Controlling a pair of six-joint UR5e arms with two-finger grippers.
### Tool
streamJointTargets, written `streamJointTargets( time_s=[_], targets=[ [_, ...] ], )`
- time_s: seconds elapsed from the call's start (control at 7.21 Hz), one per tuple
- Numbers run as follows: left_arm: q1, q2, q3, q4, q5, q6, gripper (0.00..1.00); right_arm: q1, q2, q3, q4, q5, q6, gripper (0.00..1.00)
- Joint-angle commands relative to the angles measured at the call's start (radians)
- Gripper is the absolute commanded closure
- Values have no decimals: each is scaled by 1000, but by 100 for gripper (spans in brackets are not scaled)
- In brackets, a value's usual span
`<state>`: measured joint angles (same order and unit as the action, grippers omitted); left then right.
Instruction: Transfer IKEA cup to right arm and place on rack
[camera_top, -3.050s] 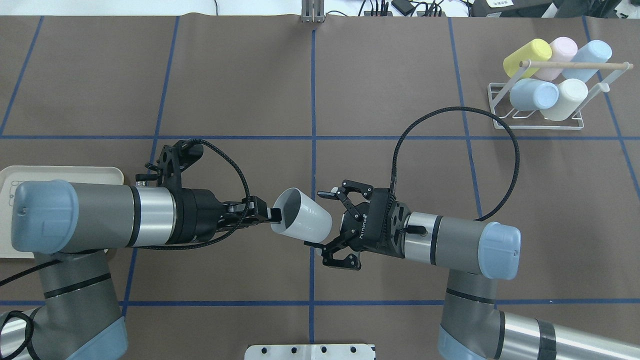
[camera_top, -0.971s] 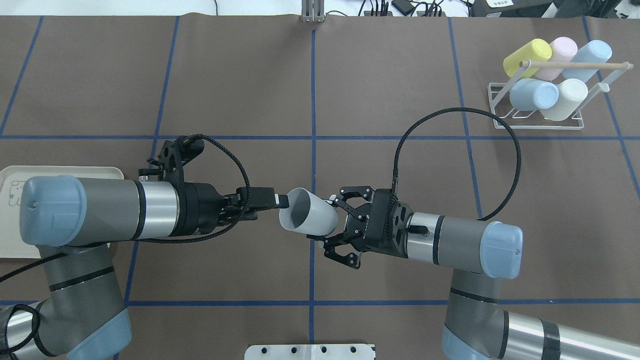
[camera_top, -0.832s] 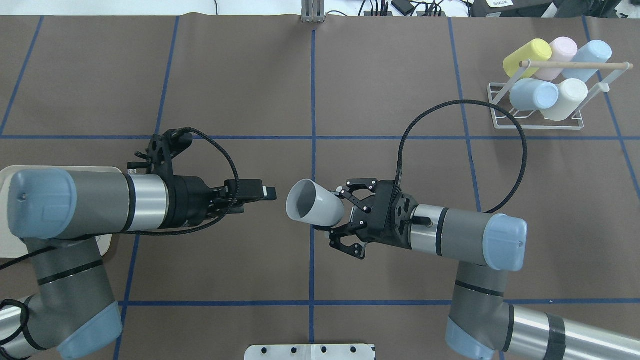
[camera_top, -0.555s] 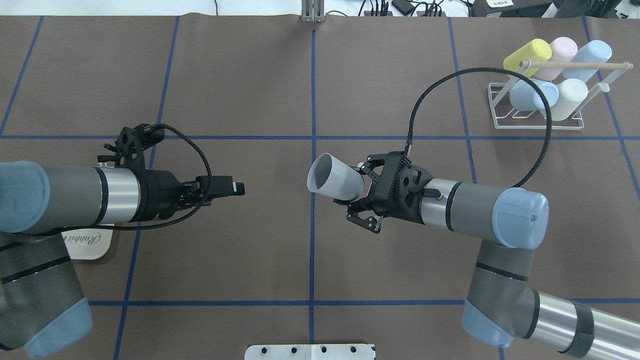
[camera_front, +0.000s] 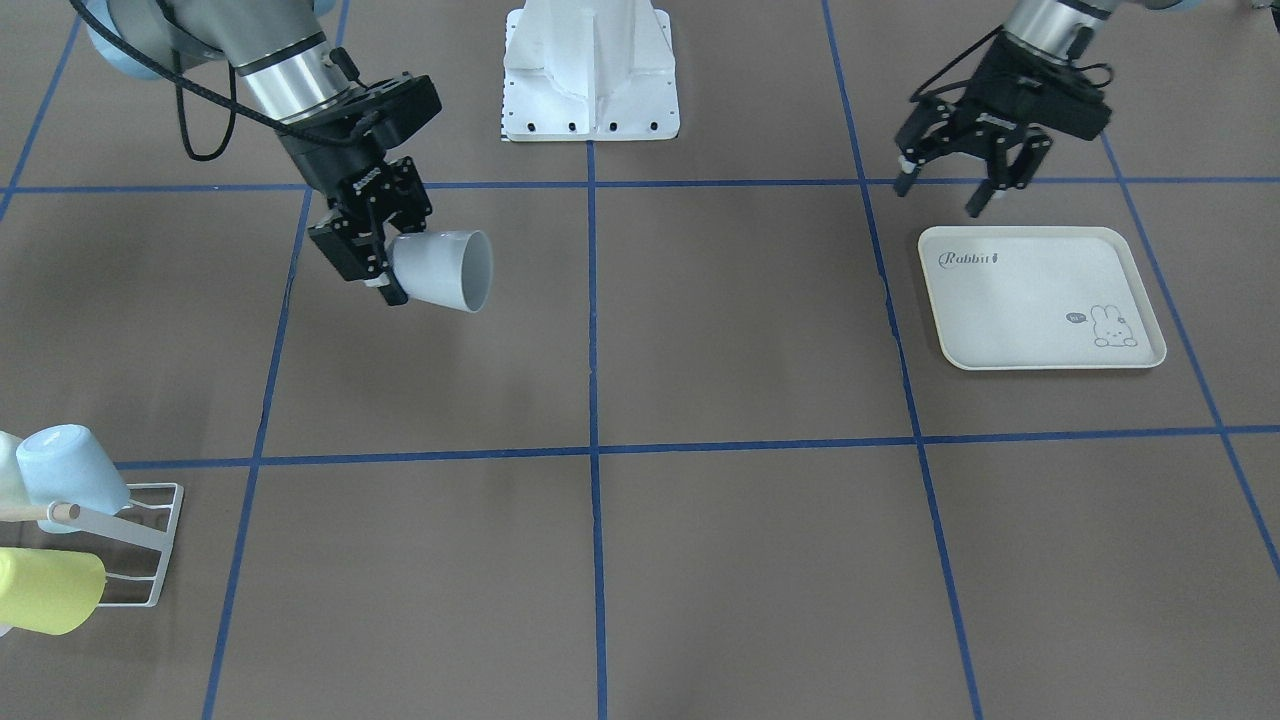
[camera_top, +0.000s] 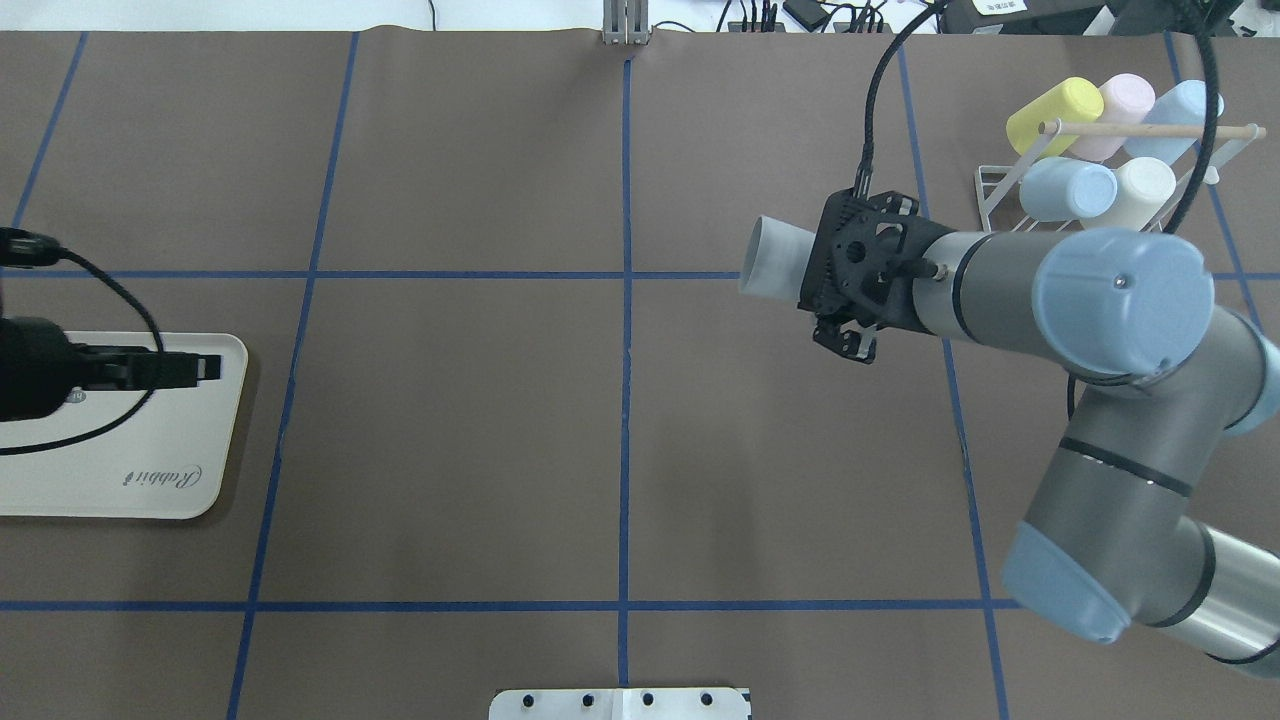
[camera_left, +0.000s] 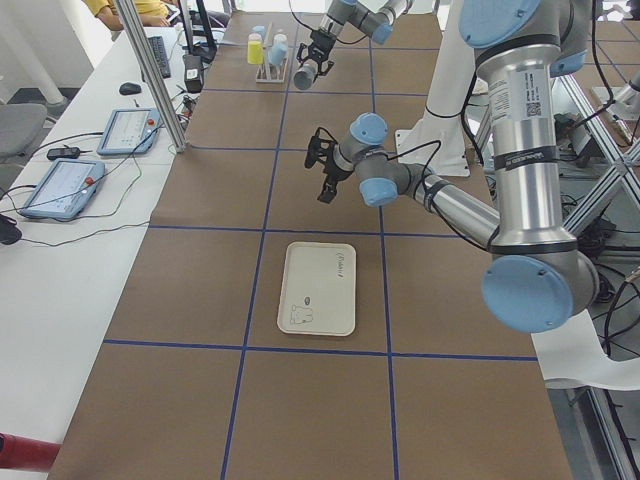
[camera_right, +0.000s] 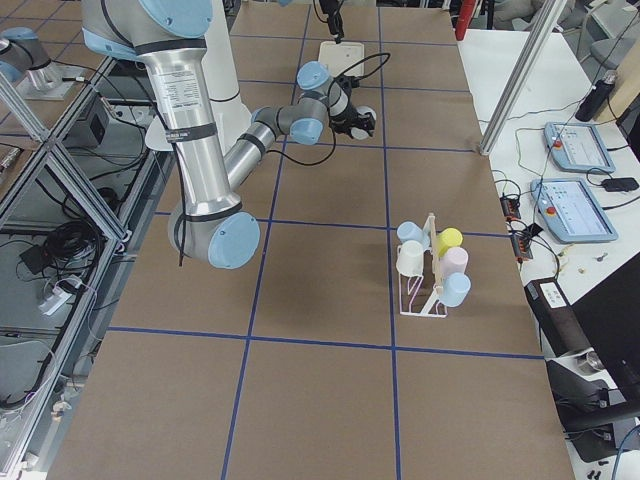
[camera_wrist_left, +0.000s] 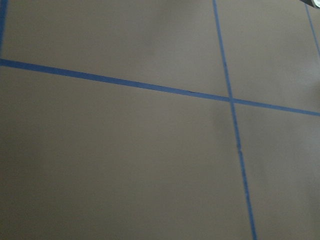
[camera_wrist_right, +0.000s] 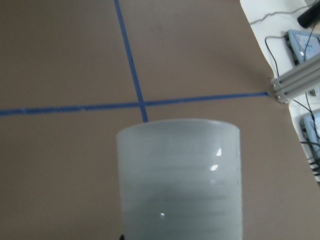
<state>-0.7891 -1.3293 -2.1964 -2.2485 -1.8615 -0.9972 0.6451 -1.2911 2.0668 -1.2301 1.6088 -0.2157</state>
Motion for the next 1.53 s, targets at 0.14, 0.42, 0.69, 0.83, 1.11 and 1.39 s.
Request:
streamJointTargets(
  time_s=[0.14,0.42,0.69,0.83,1.11,1.39],
  targets=[
    [-310,137,44,-5,-138,459,0,186,-153,119,-230,-16,-482,71],
    [-341,136,66,-11,-182,491,0,321,-267,116,-227,-20,-827,73],
    [-340,131,67,-16,-182,485,0,381,-332,95,-221,-79,-1024,78],
    [-338,128,70,-16,-180,465,0,381,-352,66,-216,-189,-1098,78],
    [-335,119,63,-17,-180,384,0,380,-385,3,-142,-300,-1119,78],
    [-334,119,63,-17,-180,374,0,378,-419,-205,254,-332,-1160,79]
  ],
)
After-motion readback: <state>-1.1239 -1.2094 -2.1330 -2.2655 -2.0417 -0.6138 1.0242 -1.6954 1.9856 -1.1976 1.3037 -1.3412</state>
